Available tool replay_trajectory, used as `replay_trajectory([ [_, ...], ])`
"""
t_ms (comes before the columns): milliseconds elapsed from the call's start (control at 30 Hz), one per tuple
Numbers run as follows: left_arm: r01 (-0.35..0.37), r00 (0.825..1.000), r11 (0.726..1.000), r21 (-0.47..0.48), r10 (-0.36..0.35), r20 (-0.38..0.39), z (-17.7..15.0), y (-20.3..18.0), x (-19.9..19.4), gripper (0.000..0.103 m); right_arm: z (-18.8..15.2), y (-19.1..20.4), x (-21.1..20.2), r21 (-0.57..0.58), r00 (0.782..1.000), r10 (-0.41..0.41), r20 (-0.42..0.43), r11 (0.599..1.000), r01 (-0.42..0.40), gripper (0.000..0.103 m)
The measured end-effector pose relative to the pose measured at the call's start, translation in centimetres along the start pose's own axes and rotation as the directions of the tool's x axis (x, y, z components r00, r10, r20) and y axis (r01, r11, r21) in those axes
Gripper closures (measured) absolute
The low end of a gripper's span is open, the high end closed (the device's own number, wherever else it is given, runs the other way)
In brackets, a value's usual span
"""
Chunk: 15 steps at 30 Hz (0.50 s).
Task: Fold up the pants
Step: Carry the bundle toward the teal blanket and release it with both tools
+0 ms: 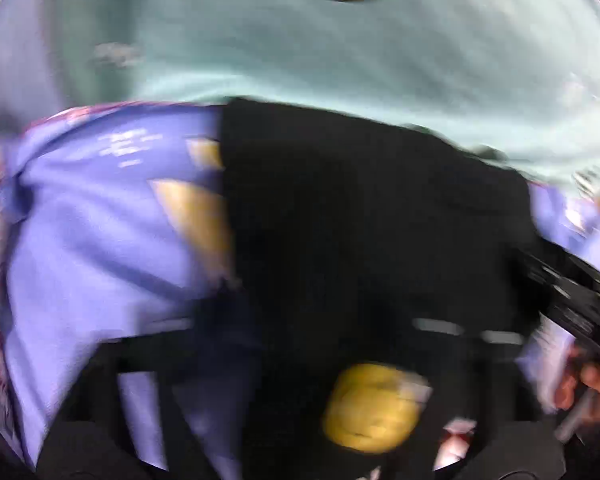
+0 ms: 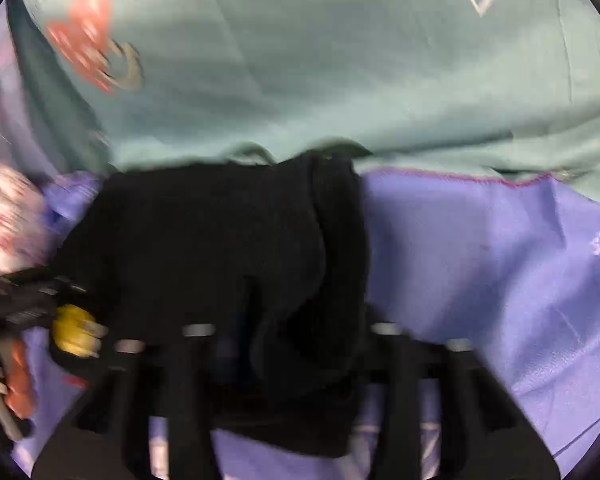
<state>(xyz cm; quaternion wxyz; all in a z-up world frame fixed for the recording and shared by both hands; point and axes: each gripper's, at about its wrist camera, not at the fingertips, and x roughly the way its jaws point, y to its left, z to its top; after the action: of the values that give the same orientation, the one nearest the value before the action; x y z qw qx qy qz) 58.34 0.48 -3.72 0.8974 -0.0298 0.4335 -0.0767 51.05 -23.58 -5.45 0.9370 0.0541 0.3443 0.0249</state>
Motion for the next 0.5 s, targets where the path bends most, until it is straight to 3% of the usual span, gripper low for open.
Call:
replay_trajectory([
  [33,0.006,1.0,1.0,-0.019,-0.006,0.015,-0.2,0.5,0.2,0.002,-0.2,-0.2,0.0,-0.008,1.0,-0.021,0.013,1.0,0.021,0.015],
  [133,-0.051,0.998,0.999,-0.018,0.051,0.037,-0.3,-0.1,-0.7,0.002,0.0,-0.7,-1.0,0.041,1.0,-0.006,-0.002,0.999,0.006,0.016],
  [233,-0.15,0.986,0.988,0.027,0.148,0.071,-0.8,-1.7,-3.7,0.002,-0.6,0.6,-7.6,0.047,0.987,-0.051,0.155,0.998,0.044,0.015],
  [300,-0.157,0.98,0.987,0.041,0.151,0.127,-1.9,-2.6,-6.6,0.002,-1.5,1.7,-11.3,0.018,0.974,-0.122,0.193,0.992,0.121,0.011],
  [500,-0.115,0.961,0.992,0.053,0.098,0.259,-8.8,-5.3,-16.2,0.002,-5.9,3.5,-20.7,0.008,0.934,-0.162,0.318,0.986,0.168,0.004],
])
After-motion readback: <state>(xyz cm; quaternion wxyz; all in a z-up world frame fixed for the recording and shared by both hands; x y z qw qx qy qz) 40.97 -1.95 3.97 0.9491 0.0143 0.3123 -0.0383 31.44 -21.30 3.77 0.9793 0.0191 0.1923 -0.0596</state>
